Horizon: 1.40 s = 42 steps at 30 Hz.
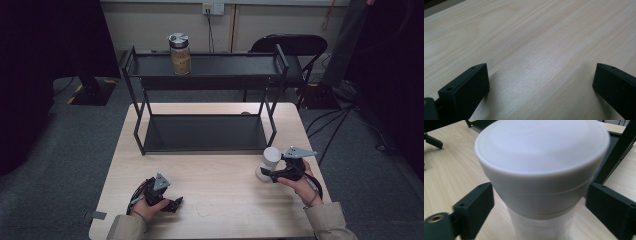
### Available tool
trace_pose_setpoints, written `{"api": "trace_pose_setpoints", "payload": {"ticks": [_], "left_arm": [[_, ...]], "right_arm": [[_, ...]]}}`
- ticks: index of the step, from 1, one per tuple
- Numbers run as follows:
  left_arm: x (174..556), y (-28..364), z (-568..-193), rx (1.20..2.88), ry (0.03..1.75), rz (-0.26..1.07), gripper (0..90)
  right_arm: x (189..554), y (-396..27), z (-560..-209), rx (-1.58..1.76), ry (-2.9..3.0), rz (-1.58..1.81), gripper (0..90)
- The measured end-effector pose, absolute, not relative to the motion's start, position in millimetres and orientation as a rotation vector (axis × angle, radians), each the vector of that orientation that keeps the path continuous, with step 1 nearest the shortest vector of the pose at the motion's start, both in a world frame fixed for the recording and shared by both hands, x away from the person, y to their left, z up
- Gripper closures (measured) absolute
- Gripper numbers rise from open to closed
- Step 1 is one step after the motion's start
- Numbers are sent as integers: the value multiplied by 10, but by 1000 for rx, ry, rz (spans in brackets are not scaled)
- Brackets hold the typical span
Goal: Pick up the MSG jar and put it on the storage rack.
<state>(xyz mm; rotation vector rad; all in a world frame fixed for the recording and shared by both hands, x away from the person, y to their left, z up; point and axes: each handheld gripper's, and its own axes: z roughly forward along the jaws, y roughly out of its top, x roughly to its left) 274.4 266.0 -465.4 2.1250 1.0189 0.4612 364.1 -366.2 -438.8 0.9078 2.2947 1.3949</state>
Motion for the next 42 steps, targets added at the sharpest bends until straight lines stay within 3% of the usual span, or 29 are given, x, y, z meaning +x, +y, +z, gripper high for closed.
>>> {"api": "trace_pose_setpoints", "payload": {"ticks": [9, 26, 42], "left_arm": [[2744, 2660, -4654, 2125, 1019, 461, 0], [2744, 2660, -4655, 2124, 1019, 461, 0], [2743, 2658, -4655, 2124, 1020, 462, 0]], "right_arm": [[3651, -3690, -4402, 860, 2287, 1402, 315], [3578, -3613, -4381, 790, 2271, 1367, 338], [3604, -3496, -4072, 731, 2334, 1332, 340]]}}
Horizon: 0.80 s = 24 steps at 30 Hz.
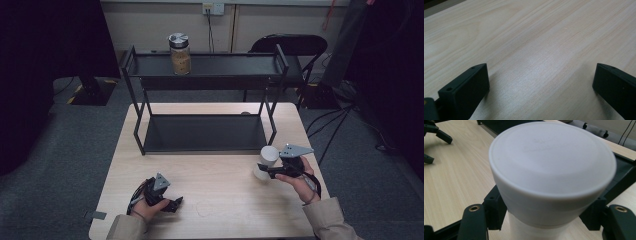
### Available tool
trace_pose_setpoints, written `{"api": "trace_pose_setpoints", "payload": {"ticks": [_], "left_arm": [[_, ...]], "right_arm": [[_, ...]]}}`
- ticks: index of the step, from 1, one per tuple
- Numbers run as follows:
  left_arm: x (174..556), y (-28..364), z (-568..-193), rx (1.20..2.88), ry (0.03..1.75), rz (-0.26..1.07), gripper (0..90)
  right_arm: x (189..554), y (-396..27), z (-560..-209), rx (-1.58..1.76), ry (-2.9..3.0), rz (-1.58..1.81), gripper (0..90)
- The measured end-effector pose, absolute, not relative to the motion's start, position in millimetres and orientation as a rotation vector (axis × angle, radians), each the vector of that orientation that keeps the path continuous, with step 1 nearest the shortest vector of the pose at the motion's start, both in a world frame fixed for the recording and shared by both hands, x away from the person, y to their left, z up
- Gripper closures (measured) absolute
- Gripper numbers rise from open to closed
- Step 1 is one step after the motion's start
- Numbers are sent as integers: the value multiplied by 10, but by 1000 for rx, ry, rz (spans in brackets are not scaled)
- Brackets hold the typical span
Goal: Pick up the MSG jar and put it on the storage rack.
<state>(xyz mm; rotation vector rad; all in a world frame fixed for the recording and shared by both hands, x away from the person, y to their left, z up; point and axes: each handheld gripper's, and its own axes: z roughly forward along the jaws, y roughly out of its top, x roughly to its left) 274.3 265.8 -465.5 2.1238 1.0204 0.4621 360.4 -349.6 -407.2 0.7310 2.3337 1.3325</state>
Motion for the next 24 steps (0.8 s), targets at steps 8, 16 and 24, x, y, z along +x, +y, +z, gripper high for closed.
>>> {"api": "trace_pose_setpoints", "payload": {"ticks": [8, 16, 24], "left_arm": [[2740, 2656, -4655, 2123, 1022, 463, 0], [2739, 2656, -4655, 2123, 1022, 463, 0], [2735, 2653, -4655, 2122, 1025, 465, 0]], "right_arm": [[3697, -3470, -3795, 723, 2380, 1339, 341], [3766, -3360, -3405, 666, 2414, 1290, 342], [3916, -3274, -3060, 665, 2439, 1342, 342]]}}
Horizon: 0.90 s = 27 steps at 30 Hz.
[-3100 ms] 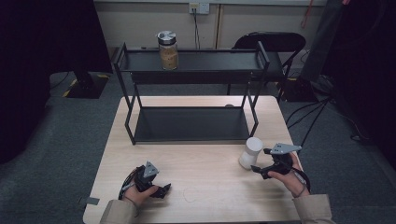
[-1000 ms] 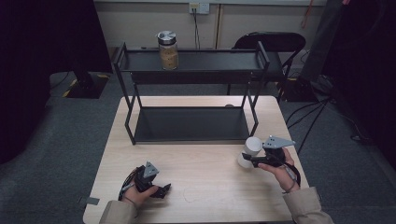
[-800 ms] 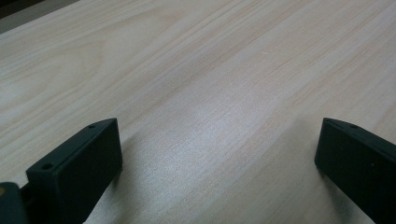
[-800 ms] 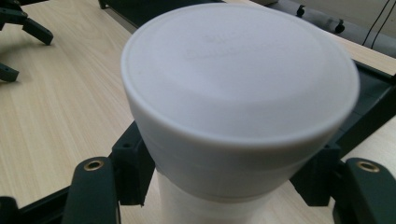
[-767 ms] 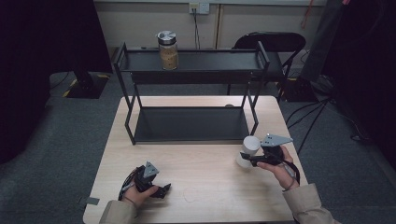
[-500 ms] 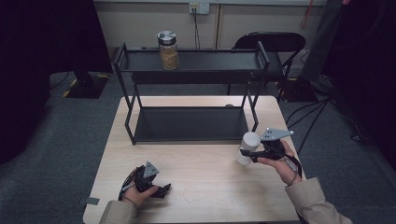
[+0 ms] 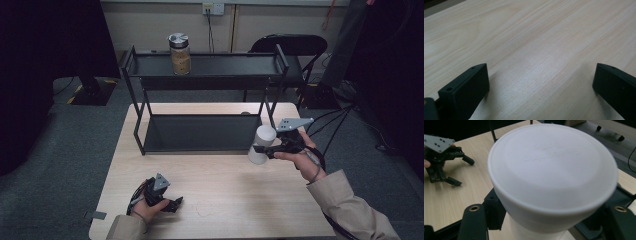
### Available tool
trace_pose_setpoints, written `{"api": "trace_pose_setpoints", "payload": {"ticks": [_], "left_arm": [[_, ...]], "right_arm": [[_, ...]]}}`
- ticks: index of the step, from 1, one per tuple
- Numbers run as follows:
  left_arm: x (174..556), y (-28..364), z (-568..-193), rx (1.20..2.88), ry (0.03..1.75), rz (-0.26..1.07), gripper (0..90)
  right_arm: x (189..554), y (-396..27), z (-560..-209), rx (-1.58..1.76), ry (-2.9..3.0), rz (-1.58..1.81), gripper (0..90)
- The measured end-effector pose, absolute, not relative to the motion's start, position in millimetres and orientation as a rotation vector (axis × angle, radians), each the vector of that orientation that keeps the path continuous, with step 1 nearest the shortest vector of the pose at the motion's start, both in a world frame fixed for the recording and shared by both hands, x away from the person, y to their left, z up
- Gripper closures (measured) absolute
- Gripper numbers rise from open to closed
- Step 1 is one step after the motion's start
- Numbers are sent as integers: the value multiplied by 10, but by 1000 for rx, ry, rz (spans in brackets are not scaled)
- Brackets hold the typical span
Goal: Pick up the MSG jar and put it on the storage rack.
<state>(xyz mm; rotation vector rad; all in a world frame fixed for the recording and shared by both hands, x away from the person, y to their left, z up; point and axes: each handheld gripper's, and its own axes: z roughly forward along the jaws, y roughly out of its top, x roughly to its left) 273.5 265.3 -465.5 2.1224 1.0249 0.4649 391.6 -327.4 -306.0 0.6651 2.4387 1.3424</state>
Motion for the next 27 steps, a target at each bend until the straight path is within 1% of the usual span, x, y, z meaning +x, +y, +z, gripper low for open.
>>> {"api": "trace_pose_setpoints", "payload": {"ticks": [19, 27], "left_arm": [[2732, 2651, -4658, 2119, 1027, 465, 0], [2733, 2652, -4657, 2120, 1027, 465, 0]], "right_arm": [[4181, -3042, -2266, 608, 2464, 1354, 344], [4329, -2954, -2010, 644, 2477, 1360, 344]]}}
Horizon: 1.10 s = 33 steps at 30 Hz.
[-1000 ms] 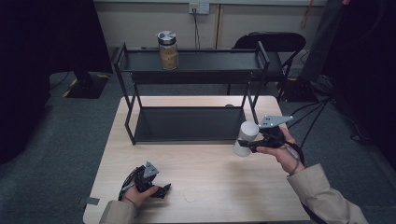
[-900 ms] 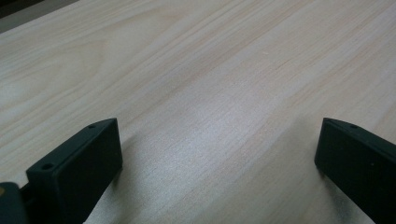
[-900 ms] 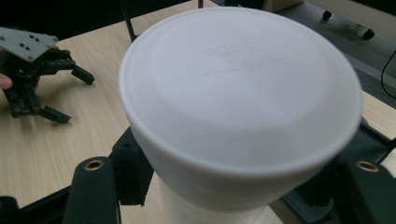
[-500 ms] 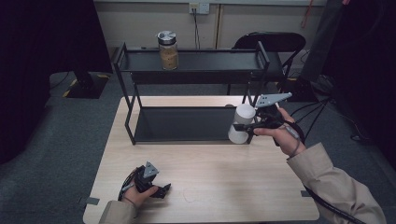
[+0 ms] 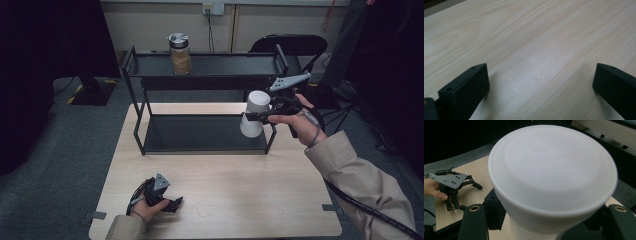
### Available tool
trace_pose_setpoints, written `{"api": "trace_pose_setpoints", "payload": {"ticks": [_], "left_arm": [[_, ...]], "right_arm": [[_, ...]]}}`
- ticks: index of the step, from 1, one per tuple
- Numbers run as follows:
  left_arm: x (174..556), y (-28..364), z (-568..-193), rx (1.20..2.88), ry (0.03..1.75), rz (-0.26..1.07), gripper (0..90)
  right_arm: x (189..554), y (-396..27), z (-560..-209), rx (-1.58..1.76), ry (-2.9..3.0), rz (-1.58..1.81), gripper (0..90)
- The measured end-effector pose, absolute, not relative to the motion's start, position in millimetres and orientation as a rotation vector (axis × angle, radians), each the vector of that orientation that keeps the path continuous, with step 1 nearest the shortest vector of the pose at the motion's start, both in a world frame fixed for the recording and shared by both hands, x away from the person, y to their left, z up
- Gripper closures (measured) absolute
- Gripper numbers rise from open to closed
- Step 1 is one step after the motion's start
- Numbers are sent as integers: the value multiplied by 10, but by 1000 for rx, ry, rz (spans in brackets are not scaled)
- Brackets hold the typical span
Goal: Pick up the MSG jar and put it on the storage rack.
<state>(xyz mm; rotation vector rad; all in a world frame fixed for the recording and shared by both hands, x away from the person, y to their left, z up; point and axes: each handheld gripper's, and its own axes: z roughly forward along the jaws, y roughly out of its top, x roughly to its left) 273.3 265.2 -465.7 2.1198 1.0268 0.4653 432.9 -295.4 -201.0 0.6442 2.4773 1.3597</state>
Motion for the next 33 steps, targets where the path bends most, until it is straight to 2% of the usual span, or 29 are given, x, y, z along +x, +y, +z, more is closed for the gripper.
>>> {"api": "trace_pose_setpoints", "payload": {"ticks": [33], "left_arm": [[2730, 2649, -4657, 2119, 1029, 466, 0]], "right_arm": [[4545, -2489, -1007, 659, 2469, 1294, 346]]}}
